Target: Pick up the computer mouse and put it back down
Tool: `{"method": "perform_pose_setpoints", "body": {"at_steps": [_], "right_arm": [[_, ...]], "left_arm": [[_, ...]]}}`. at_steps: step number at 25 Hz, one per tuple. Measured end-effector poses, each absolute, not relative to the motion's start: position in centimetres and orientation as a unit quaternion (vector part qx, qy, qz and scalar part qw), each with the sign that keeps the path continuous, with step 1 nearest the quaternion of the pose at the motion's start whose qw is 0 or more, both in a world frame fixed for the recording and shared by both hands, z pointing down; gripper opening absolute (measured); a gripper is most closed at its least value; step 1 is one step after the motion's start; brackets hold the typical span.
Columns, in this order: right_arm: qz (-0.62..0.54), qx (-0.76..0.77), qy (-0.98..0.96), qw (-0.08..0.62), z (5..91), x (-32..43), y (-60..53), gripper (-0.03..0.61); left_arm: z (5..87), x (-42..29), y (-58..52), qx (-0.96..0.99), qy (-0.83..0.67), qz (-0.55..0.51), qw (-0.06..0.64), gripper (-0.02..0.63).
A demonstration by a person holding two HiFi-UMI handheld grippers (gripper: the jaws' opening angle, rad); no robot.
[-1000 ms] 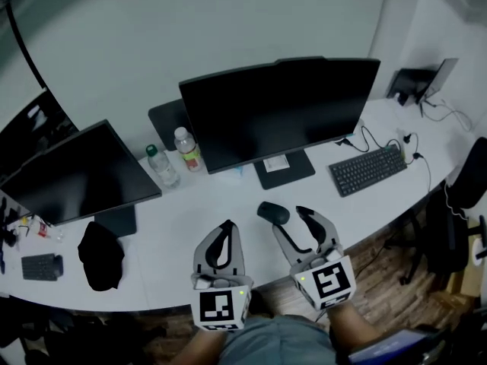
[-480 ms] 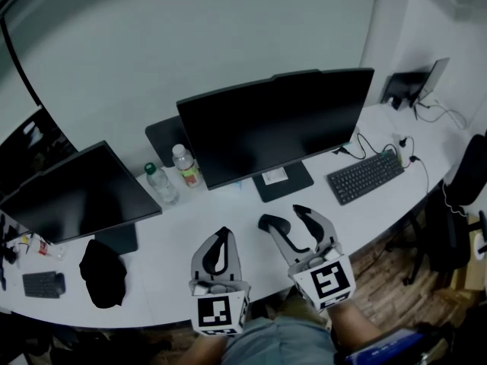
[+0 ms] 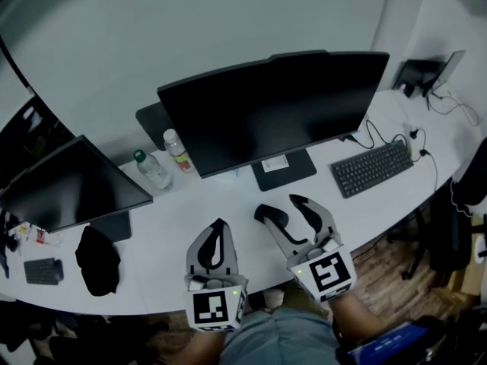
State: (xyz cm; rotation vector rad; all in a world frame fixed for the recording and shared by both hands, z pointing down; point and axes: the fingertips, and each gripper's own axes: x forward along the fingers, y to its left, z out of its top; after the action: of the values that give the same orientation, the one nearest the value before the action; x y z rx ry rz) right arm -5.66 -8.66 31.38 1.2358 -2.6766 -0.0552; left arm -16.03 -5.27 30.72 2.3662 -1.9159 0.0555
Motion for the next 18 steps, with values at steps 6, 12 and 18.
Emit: {"method": "perform_pose_setpoints", "body": {"at_steps": [6, 12, 18], "right_arm": [[-0.019, 0.377, -0.915, 0.138, 34.3, -6.1, -10.7, 0.246], [0.014, 0.333, -0.928, 0.168, 38.6, -6.8, -12.3, 0.264], [0.055, 0.291, -0.931, 0.215, 44.1, -7.2, -13.2, 0.29]], "left_arm": [[32.7, -15.7, -6.6, 0.753, -0.652, 0.042, 0.077, 0.008], [35.6, -15.7, -7.3, 0.726, -0.675, 0.065, 0.111, 0.008], [39.2, -16.4, -7.2, 0.694, -0.698, 0.09, 0.152, 0.008]]}}
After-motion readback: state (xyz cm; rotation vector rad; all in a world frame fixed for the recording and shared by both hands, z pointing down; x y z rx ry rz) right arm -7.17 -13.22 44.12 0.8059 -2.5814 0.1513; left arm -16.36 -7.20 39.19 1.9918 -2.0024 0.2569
